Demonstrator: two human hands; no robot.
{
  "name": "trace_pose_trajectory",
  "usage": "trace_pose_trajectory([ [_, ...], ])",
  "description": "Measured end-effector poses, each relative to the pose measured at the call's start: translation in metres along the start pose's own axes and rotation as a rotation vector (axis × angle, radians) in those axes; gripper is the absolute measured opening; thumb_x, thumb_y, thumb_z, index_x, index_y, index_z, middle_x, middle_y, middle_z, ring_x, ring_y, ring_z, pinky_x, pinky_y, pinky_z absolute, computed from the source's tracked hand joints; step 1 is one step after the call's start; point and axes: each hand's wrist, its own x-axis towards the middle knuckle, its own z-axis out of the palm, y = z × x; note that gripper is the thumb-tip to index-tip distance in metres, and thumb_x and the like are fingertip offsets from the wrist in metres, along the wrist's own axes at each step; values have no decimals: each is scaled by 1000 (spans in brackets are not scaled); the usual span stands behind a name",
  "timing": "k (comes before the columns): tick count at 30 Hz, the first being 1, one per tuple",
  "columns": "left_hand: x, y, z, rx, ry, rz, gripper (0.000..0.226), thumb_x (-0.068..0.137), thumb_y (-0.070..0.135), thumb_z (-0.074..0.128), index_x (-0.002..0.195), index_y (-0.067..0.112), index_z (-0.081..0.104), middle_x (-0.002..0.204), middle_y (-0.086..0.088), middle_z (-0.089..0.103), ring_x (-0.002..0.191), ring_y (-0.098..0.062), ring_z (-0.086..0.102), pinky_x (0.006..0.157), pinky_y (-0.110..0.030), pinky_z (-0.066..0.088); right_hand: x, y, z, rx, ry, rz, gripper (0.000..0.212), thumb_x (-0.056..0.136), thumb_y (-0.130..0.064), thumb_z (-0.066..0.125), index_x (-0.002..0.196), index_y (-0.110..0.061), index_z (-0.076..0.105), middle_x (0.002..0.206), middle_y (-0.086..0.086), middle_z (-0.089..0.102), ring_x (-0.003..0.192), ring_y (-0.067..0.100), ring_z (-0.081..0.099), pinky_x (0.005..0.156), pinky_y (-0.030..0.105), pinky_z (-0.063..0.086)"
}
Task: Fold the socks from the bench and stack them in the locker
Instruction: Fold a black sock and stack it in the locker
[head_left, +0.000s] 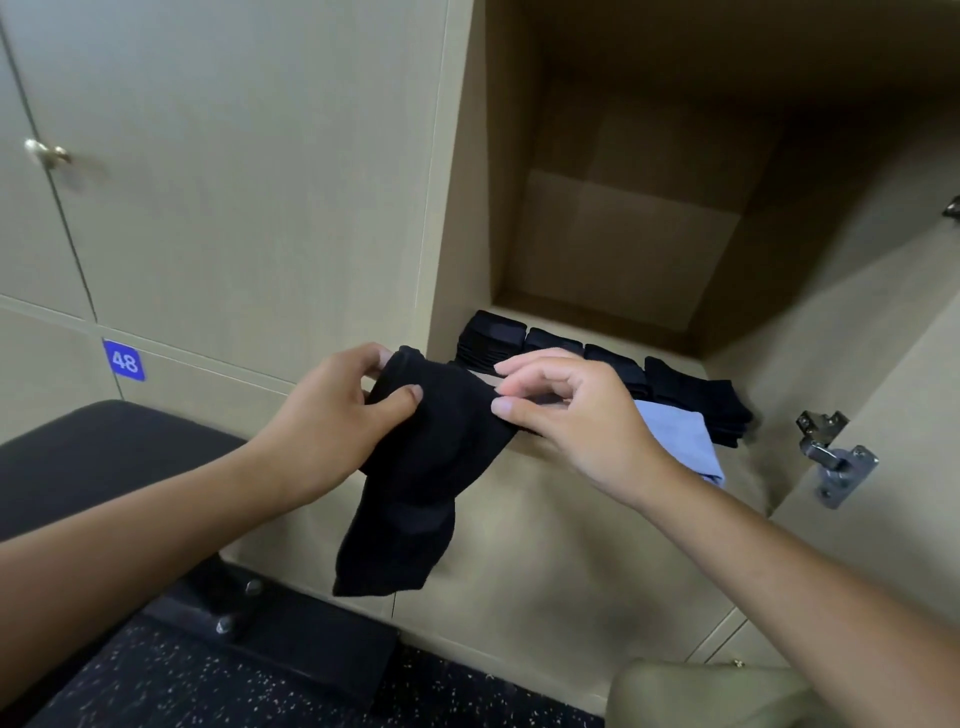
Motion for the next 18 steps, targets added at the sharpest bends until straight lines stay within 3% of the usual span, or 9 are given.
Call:
trace_pose_trajectory([
  [3, -1, 5, -5, -20, -12, 10, 5, 101, 21, 62, 100, 17, 66, 89, -9, 76, 83, -33, 75, 78, -55, 62, 2, 10, -2, -82, -183, 78, 9, 91, -31, 76, 96, -24, 77, 118, -9, 69, 106, 7, 65, 98, 32, 50],
  [5, -2, 9, -7, -6, -30, 23, 7, 102, 20, 61, 103, 16, 66, 95, -5, 76, 87, -28, 76, 81, -53, 62, 2, 14, -1, -61, -299, 167, 45, 84, -56, 75, 116, -25, 72, 120, 6, 68, 110, 16, 65, 103, 46, 51],
  [7, -2, 12, -10, -6, -54, 23, 10, 101, 20, 61, 107, 14, 67, 99, -3, 76, 90, -23, 76, 83, -51, 62, 1, 12, -1, 9, -375, 247, 71, 79, -71, 71, 129, -20, 66, 130, 17, 62, 118, 26, 62, 101, 42, 54],
  [10, -1, 13, -17, 41, -47, 11, 10, 101, 20, 62, 105, 13, 67, 96, -4, 76, 89, -21, 76, 79, -44, 63, -1, 2, -7, -47, -466, 227, 67, 91, -71, 52, 119, -14, 72, 133, 15, 61, 121, 20, 60, 103, 40, 54],
  [11, 0, 13, -19, 72, -36, 9, 8, 101, 21, 63, 102, 13, 67, 93, -3, 76, 88, -21, 76, 76, -40, 62, -1, 0, -8, -84, -484, 221, 71, 89, -74, 48, 114, -13, 73, 129, 13, 64, 116, 15, 63, 103, 42, 53],
  [13, 2, 13, -21, 142, -21, 3, 9, 100, 22, 63, 97, 15, 66, 90, -3, 75, 86, -23, 75, 71, -36, 59, 0, -3, -9, -178, -487, 210, 86, 83, -86, 46, 102, -6, 71, 118, 24, 62, 91, 18, 56, 93, 47, 52],
  [14, 2, 13, -21, 170, -14, -1, 9, 101, 23, 63, 97, 17, 66, 90, -2, 75, 86, -21, 75, 71, -34, 58, 0, -5, -9, -214, -469, 199, 86, 80, -88, 48, 92, -6, 69, 105, 28, 60, 83, 19, 48, 84, 43, 48],
  [16, 2, 15, -18, 192, 5, -1, 8, 102, 24, 61, 96, 20, 66, 91, 2, 74, 84, -13, 74, 67, -24, 55, -3, -11, -9, -235, -414, 158, 63, 83, -77, 60, 75, -14, 66, 79, 19, 54, 72, 18, 43, 73, 37, 39],
  [18, 2, 18, -16, 191, 31, 7, 8, 103, 23, 60, 98, 20, 66, 95, 5, 73, 84, -7, 71, 64, -13, 50, -5, -16, -9, -144, -331, 150, 38, 83, -57, 75, 85, -19, 74, 82, 12, 67, 73, 17, 57, 76, 41, 50],
])
